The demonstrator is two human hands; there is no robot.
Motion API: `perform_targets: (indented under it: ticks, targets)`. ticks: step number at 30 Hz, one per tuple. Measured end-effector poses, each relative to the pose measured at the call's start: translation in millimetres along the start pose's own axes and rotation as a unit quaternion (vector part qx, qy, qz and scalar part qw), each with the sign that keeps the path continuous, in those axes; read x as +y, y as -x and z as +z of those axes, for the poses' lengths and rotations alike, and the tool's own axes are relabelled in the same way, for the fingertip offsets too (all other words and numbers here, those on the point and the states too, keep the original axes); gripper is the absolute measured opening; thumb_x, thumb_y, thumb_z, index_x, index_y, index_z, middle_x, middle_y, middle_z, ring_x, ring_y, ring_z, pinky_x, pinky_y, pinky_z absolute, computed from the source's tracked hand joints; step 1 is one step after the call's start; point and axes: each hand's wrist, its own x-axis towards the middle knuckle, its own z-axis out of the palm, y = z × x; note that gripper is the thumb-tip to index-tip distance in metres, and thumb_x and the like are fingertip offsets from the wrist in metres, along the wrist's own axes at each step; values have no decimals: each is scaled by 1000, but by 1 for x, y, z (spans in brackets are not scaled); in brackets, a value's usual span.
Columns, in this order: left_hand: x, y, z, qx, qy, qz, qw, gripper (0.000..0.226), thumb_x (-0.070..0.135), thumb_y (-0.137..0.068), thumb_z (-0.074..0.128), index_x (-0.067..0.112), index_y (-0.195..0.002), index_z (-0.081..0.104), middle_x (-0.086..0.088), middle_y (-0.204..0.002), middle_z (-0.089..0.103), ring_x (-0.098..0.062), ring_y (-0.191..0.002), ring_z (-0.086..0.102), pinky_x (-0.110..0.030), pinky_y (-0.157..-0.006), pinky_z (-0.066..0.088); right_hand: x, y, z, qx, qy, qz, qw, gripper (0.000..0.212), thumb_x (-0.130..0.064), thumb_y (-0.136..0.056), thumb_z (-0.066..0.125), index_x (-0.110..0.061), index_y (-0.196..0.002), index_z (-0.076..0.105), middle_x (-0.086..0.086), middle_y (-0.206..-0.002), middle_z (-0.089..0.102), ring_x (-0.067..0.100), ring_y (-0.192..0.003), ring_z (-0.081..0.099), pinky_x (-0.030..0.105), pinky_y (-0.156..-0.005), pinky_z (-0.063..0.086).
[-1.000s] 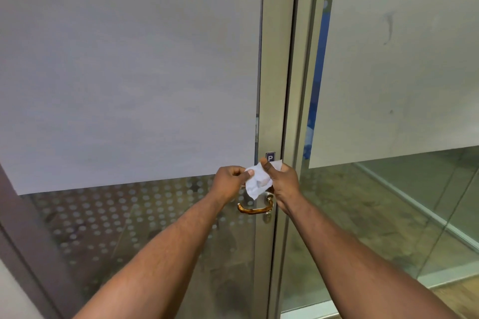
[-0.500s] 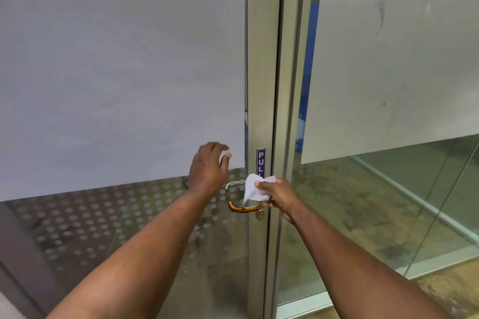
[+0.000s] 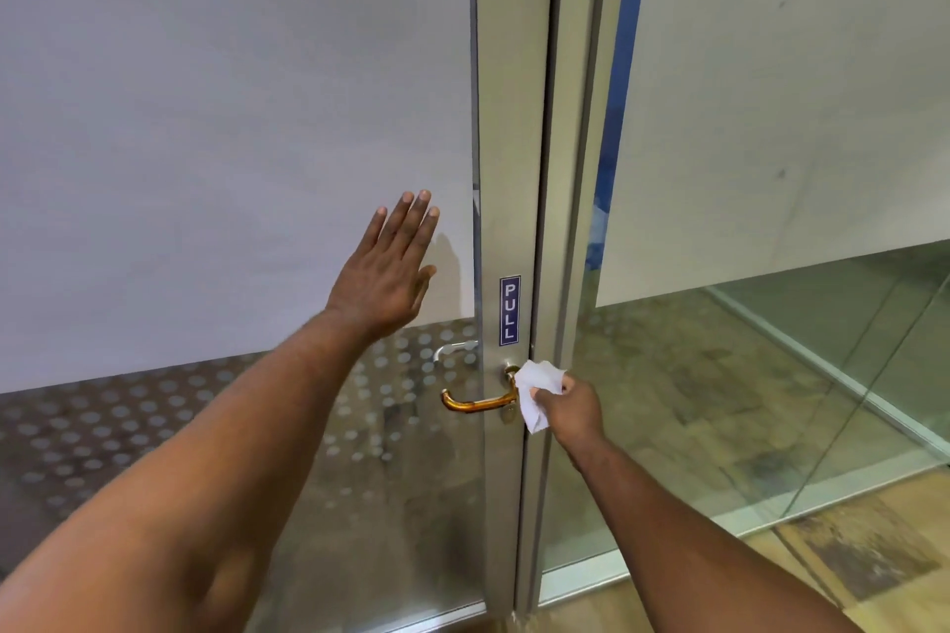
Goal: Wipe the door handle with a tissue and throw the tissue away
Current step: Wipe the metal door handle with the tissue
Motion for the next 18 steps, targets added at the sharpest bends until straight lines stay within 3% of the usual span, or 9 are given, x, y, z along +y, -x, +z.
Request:
perform_targets:
  ticks: [2, 4, 6, 9, 11, 13, 14, 16, 18]
  targets:
    - [-7, -10, 4, -2, -15, 13, 1000, 70, 38, -110, 28, 9, -164, -4, -10, -173, -13, -24, -160, -15, -43, -130, -3, 2, -3, 3, -3, 28, -5, 1000, 19, 0, -82, 67, 0, -101, 73, 16, -95, 74, 24, -86, 67, 24, -66, 46]
    - [-12, -16, 8, -1, -23, 29, 999, 69, 39, -109, 25, 6, -165, 2, -12, -174, -8, -25, -160, -10, -46, -131, 2, 2, -4, 7, -4, 45, -4, 999, 14, 3, -82, 60, -3, -88, 72, 13, -86, 73, 20, -80, 63, 23, -59, 42]
    - [-16, -19, 13, -7, -22, 36, 999, 70, 41, -108, 23, 5, -165, 2, -12, -174, -7, -25, -161, -10, -46, -131, 3, 2, -6, 12, 0, 57, -1, 998, 18, 3, -83, 59, -1, -92, 73, 10, -86, 71, 19, -83, 63, 21, -59, 41]
    - [-19, -23, 23, -8, -27, 44, 999, 71, 43, -108, 21, 6, -165, -1, -12, -174, -10, -25, -160, -12, -47, -131, 2, 4, -12, 17, 14, 53, 3, 998, 17, 3, -86, 59, 7, -96, 71, 18, -93, 72, 23, -88, 65, 13, -56, 38]
    - [-20, -24, 27, 2, -26, 49, 998, 71, 43, -108, 21, 6, -165, 0, -12, -174, -8, -26, -161, -10, -48, -131, 4, 1, -15, 19, 12, 61, 2, 998, 16, 3, -84, 58, 9, -93, 70, 16, -90, 70, 25, -88, 65, 17, -60, 40]
    - [-22, -26, 32, 12, -23, 56, 998, 71, 43, -108, 22, 6, -165, 1, -12, -174, -7, -27, -161, -8, -48, -130, 5, 2, -18, 21, -4, 107, -18, 994, 7, 2, -78, 61, 3, -74, 66, 6, -74, 58, 22, -74, 55, 19, -53, 37]
    - [-23, -27, 33, 16, -21, 59, 998, 71, 43, -109, 22, 7, -165, 1, -12, -174, -7, -27, -161, -7, -48, -130, 4, 1, -18, 21, -12, 128, -25, 991, 12, 1, -77, 62, -3, -66, 60, 3, -71, 53, 21, -71, 51, 13, -47, 34]
    - [-24, -28, 38, 24, -23, 64, 997, 71, 44, -109, 22, 7, -165, 0, -12, -174, -7, -27, -161, -7, -47, -130, 2, 5, -19, 23, -23, 158, -49, 986, 18, -3, -82, 63, -9, -68, 53, 3, -75, 53, 22, -71, 51, 12, -47, 33]
    - [-25, -28, 41, 36, -30, 63, 997, 71, 43, -109, 25, 7, -165, 1, -12, -174, -5, -27, -161, -5, -46, -130, 0, 10, -21, 28, -41, 200, -83, 975, 19, -14, -91, 61, -9, -74, 57, 6, -81, 54, 23, -73, 55, 21, -54, 34]
